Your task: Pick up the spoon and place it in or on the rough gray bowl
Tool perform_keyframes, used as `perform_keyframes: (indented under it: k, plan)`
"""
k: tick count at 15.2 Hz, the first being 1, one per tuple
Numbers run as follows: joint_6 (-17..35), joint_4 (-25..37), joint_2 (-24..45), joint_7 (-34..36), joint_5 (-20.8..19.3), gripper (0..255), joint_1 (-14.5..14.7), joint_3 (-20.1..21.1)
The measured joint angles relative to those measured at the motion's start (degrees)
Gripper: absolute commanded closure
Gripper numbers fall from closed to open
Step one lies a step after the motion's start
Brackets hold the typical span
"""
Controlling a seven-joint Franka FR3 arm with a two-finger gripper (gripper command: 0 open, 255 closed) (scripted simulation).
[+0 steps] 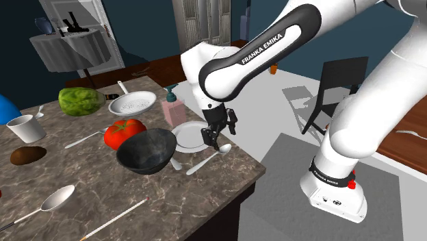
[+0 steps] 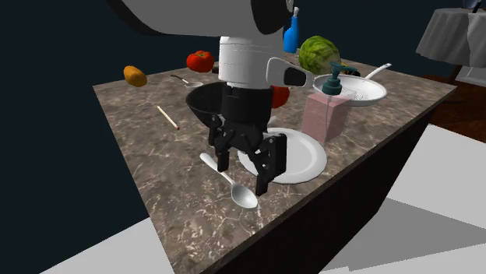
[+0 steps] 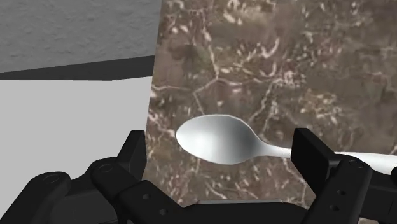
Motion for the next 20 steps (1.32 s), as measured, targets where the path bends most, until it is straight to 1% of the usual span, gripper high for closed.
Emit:
perform_keyframes:
  k: [7, 13, 14, 20]
  plan:
    - [5.8, -4.1, 2.0, 0.7, -0.2, 0, 0.0, 0.7]
    - [6.4, -4.1, 2.6, 0.9, -0.3, 0, 0.0, 0.8]
    - [6.4, -4.1, 2.6, 0.9, -0.3, 255, 0.0, 0.8]
    - [6.4, -4.1, 2.6, 0.9, -0.3, 255, 0.0, 0.8]
